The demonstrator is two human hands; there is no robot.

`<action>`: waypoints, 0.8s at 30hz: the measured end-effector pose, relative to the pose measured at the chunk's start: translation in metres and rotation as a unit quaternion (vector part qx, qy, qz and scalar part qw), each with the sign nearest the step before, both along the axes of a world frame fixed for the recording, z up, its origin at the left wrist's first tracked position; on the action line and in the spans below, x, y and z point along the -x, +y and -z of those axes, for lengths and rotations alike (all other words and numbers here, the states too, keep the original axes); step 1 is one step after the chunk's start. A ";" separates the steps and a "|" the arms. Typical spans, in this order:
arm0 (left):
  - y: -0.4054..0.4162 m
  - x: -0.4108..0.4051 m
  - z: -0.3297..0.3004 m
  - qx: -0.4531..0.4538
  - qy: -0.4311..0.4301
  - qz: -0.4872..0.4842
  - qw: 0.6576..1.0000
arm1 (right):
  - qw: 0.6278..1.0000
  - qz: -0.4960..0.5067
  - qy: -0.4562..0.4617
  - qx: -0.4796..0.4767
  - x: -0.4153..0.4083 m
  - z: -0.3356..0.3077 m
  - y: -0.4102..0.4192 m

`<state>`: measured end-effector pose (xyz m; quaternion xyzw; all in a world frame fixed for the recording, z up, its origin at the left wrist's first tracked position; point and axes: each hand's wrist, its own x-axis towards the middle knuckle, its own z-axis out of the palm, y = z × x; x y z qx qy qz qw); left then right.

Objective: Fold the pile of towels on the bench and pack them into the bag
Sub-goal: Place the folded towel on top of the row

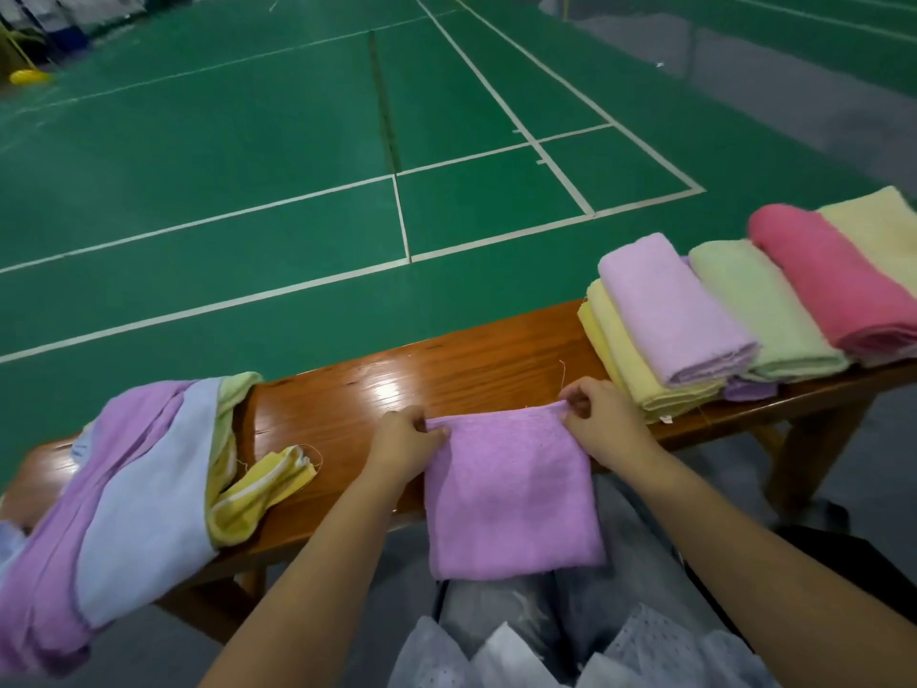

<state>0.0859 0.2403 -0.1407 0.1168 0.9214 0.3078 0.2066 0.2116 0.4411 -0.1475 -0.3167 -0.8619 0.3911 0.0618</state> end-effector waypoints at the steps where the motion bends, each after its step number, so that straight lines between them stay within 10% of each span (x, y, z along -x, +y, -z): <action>1: -0.002 0.000 0.001 -0.009 -0.017 -0.013 1.000 | 1.000 -0.013 -0.010 -0.014 -0.001 0.001 0.000; 24: -0.016 -0.031 -0.029 -0.165 -0.120 -0.008 0.979 | 0.992 -0.096 -0.027 -0.083 0.005 -0.012 -0.009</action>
